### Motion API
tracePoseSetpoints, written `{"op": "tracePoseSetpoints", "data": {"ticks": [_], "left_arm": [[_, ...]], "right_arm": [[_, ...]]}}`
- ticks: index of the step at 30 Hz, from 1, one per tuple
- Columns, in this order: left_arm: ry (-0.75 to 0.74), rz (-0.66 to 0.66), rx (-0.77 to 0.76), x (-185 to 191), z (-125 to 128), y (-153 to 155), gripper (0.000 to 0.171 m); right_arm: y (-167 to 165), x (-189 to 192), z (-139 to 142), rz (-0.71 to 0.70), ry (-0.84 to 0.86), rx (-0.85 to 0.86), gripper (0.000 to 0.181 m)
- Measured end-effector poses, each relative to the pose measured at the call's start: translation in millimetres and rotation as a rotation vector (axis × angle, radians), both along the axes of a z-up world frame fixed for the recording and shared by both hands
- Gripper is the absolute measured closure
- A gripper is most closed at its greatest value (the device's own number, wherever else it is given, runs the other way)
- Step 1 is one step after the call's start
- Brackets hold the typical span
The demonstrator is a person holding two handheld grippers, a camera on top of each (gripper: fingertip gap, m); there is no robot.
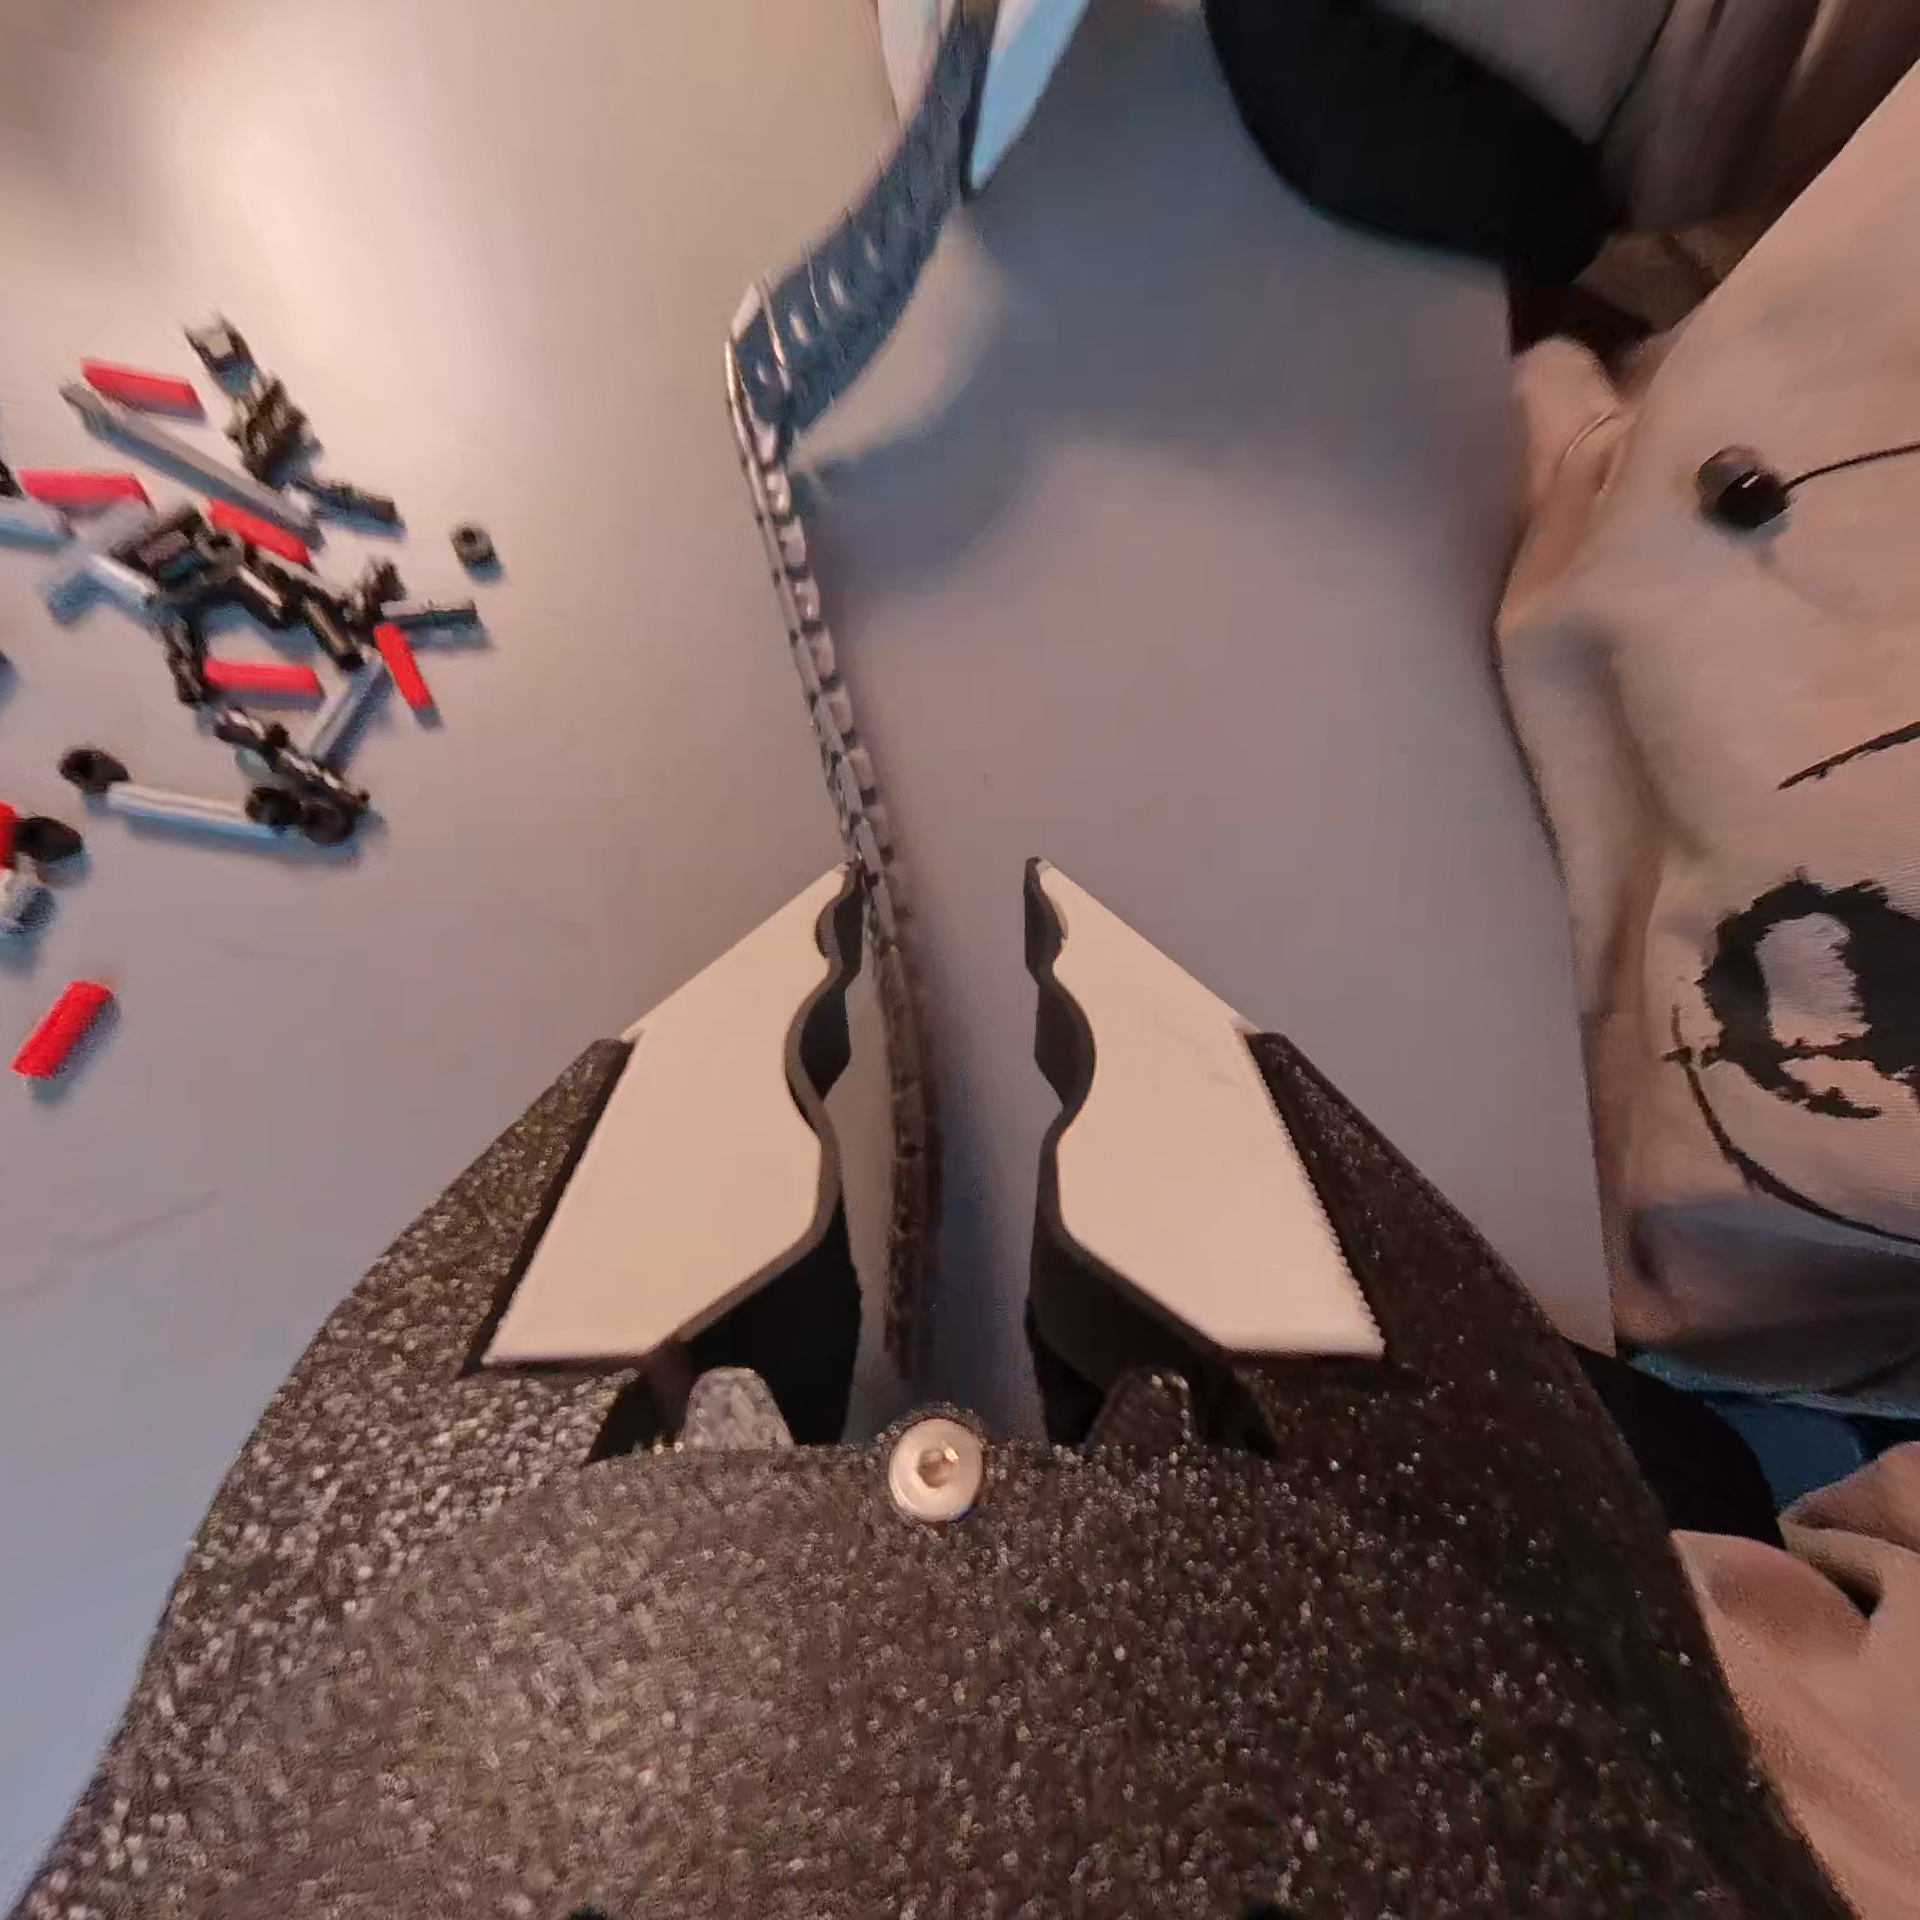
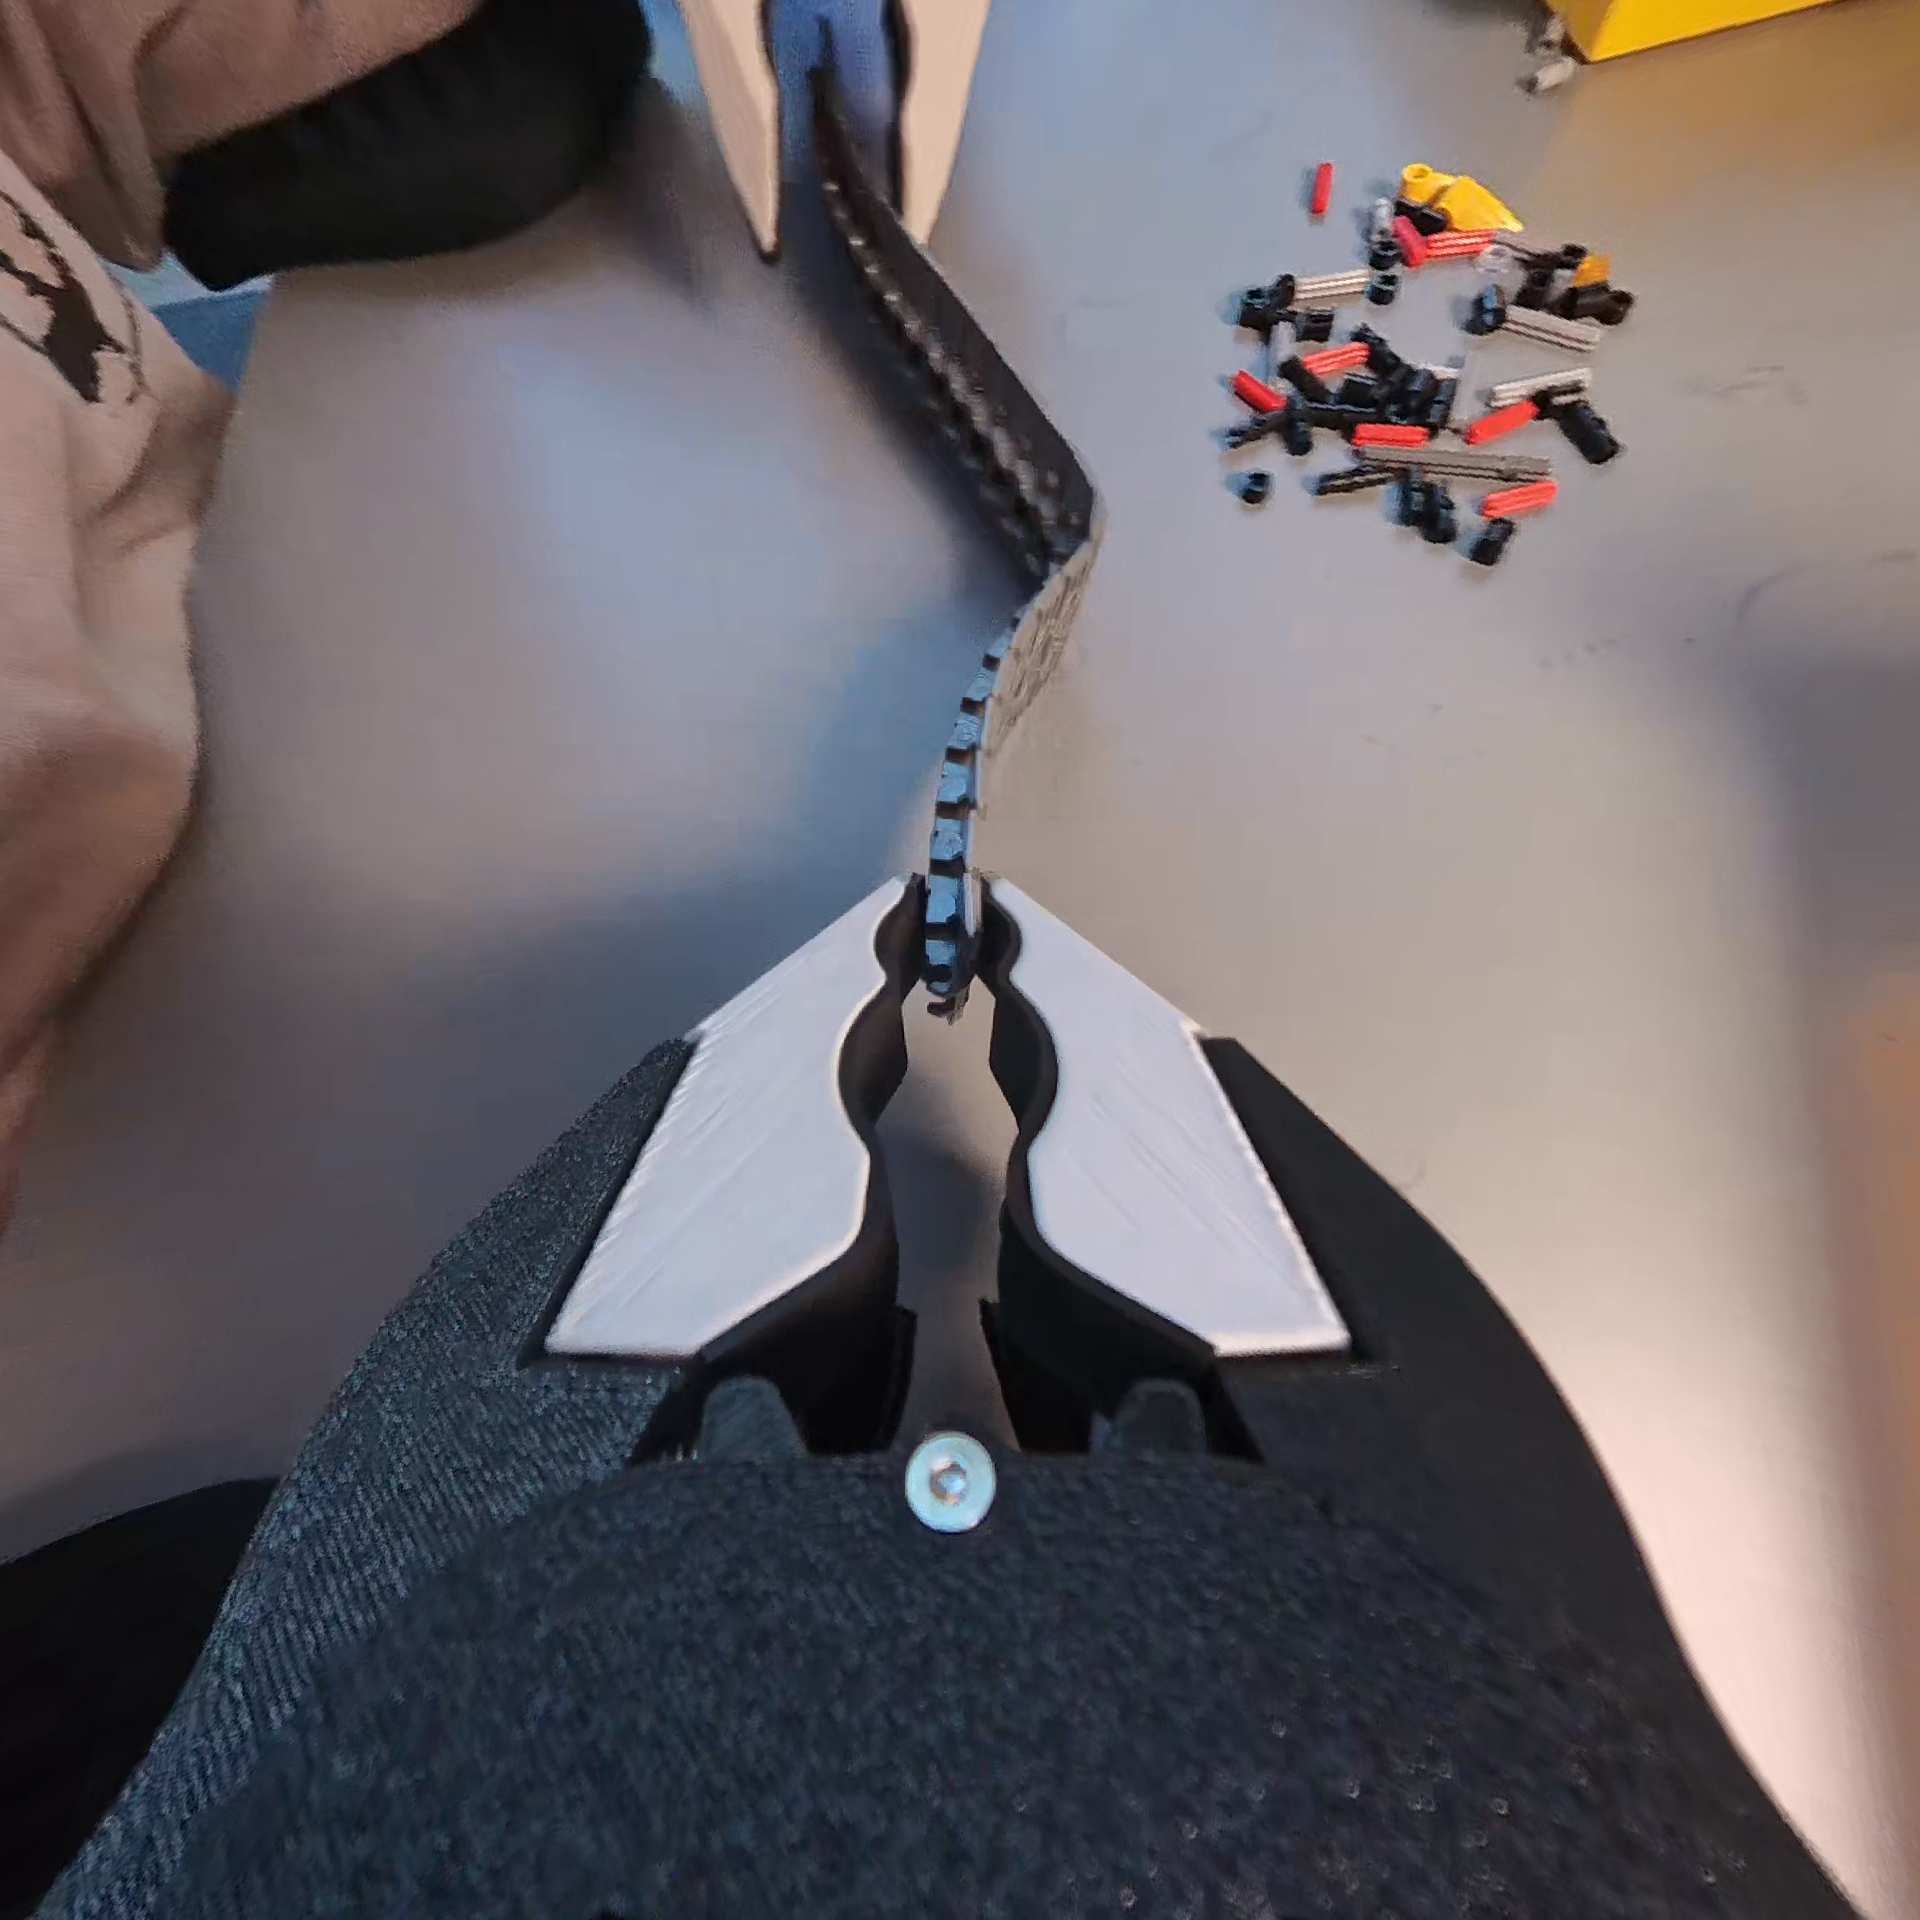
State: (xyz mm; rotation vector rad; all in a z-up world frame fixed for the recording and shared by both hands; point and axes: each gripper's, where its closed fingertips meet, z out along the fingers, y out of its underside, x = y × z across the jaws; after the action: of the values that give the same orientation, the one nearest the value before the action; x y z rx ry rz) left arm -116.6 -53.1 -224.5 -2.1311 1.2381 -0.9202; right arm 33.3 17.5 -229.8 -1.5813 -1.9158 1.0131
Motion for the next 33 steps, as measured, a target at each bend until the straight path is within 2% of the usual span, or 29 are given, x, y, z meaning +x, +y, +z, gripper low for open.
{"op": "tracePoseSetpoints", "data": {"ticks": [4, 7, 10, 12, 14, 17, 24, 30, 33], "left_arm": [[-0.146, 0.043, 0.118, 12.9, 36.6, 11.4, 0.135], [-0.230, 0.050, 0.196, 42.8, 51.5, 18.1, 0.133], [-0.179, -0.077, 0.223, 83.3, 43.5, 0.2, 0.130], [-0.134, -0.167, 0.210, 105.3, 35.1, -15.4, 0.132], [-0.098, -0.175, 0.193, 117.8, 26.9, -17.1, 0.140], [-0.077, -0.142, 0.154, 119.1, 16.1, -11.3, 0.168], [-0.107, -0.075, 0.080, 101.5, 15.0, -3.3, 0.169], [-0.083, -0.064, 0.083, 99.1, 9.5, -3.2, 0.168], [-0.081, -0.060, 0.062, 99.1, 8.9, -4.7, 0.168]], "right_arm": [[-32.7, -0.9, 3.4, 0.126, 0.000, -0.086, 0.175], [-56.3, -3.9, 5.8, 0.213, 0.001, -0.145, 0.175], [-81.7, -7.7, 11.1, 0.304, 0.013, -0.211, 0.175], [-87.1, -14.1, 11.2, 0.308, 0.021, -0.205, 0.175], [-86.8, -20.8, 8.6, 0.288, 0.021, -0.186, 0.175], [-84.5, -26.7, 7.1, 0.271, 0.034, -0.154, 0.175], [-63.5, -27.8, 22.9, 0.174, 0.109, -0.145, 0.168], [-63.6, -35.5, 11.1, 0.138, 0.079, -0.109, 0.172], [-66.1, -34.1, 12.2, 0.124, 0.085, -0.143, 0.173]]}}
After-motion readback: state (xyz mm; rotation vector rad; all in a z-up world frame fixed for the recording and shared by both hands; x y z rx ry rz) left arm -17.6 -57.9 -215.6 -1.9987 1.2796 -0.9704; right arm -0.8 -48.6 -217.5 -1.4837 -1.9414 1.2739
